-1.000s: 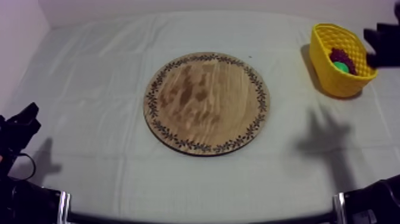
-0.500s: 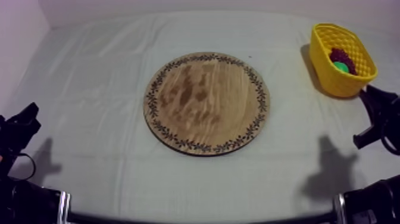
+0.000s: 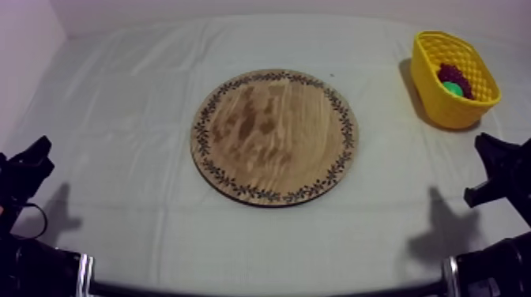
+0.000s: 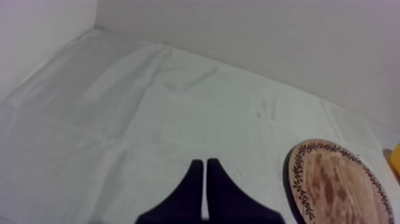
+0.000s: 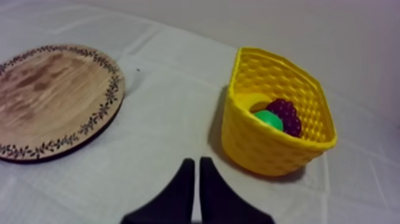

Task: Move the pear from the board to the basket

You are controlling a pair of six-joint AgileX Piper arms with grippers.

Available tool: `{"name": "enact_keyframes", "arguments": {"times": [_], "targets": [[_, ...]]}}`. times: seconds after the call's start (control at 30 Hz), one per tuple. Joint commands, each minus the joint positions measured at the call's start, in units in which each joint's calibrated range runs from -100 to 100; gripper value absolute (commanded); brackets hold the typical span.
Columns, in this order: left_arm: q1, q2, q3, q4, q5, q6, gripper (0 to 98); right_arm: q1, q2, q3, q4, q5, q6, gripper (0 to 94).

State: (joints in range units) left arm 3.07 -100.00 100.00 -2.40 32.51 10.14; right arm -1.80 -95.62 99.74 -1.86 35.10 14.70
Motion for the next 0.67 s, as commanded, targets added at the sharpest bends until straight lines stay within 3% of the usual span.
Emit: {"name": "enact_keyframes", "arguments": {"times": [0.0, 0.63], "targets": [[0.0, 0.0, 0.0, -0.02, 0.0, 0.0, 0.1, 0.0, 0.0, 0.0, 0.1, 0.7, 0.4, 0.9], [0.0, 0.0, 0.0, -0.02, 0.0, 0.0, 0.1, 0.0, 0.0, 0.0, 0.4, 1.3, -2.0, 0.6]]}}
